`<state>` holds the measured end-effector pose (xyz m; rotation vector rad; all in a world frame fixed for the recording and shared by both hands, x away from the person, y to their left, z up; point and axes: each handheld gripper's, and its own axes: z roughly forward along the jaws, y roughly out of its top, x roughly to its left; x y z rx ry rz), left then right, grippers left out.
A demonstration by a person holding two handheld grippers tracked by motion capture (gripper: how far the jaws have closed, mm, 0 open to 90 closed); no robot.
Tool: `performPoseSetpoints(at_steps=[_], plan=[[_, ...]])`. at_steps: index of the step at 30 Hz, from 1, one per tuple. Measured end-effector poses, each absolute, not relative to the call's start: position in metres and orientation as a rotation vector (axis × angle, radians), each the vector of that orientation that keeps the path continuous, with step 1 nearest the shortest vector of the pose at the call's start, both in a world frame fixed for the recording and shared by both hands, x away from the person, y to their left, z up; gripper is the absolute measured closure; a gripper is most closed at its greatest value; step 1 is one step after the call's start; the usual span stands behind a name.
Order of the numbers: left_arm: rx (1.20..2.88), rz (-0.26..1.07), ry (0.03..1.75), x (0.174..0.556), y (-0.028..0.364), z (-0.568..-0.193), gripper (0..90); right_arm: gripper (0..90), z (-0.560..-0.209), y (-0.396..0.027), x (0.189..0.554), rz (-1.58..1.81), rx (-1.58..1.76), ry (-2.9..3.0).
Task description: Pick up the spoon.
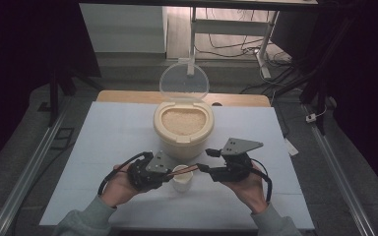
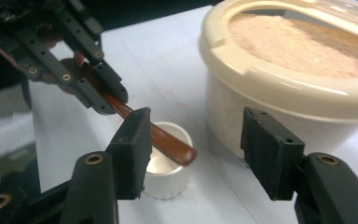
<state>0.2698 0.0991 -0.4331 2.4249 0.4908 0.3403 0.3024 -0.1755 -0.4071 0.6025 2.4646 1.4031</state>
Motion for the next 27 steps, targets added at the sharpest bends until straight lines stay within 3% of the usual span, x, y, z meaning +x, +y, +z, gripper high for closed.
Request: performPoseSetpoints(at_steps=[12, 27], plan=[[2.341, 0.401, 0.536, 0.269, 0.103, -0.433, 77.5, 34.1, -0.420, -0.183, 0.301, 1.497, 0.746, 2.409], [2.264, 0.456, 0.532, 0.264, 0.102, -0.432, 77.8, 31.3, -0.442, -0.166, 0.306, 1.556, 0.898, 2.442]])
